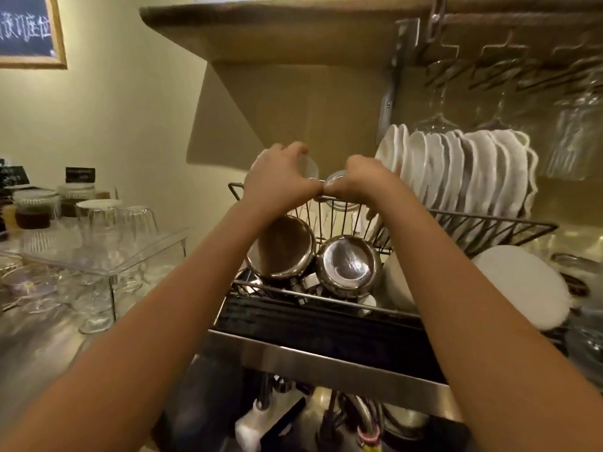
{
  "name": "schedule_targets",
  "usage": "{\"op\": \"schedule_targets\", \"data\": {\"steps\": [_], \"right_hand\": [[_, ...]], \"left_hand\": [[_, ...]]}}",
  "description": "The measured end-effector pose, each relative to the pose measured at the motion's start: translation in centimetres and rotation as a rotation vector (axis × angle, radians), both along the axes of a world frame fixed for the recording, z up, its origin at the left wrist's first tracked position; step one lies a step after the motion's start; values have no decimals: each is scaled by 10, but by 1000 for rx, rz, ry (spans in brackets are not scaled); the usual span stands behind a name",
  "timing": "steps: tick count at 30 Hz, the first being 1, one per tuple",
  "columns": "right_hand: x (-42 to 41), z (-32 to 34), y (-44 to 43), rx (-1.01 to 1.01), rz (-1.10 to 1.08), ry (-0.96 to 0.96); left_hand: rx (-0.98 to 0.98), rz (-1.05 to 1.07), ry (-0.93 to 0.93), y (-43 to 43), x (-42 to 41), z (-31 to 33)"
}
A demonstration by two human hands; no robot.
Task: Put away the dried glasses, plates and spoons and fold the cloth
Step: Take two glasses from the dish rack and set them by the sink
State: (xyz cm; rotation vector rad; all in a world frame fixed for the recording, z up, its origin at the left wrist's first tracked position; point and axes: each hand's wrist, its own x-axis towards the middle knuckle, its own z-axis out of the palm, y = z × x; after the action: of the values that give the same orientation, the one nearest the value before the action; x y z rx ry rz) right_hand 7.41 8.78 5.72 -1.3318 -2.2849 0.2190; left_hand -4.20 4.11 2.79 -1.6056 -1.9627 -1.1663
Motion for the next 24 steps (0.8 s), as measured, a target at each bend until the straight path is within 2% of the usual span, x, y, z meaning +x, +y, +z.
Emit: {"op": "schedule_targets", "data": {"steps": [5, 10, 24], "right_hand": [[-10, 7, 2, -83, -74, -159], [-12, 1, 6, -60, -113, -80], [-6, -5, 1, 176, -130, 110]], "left_hand": [[-187, -34, 34, 2, -2, 13], [-215, -12, 58, 8, -4, 18], [45, -70, -43, -3, 0, 15]]}}
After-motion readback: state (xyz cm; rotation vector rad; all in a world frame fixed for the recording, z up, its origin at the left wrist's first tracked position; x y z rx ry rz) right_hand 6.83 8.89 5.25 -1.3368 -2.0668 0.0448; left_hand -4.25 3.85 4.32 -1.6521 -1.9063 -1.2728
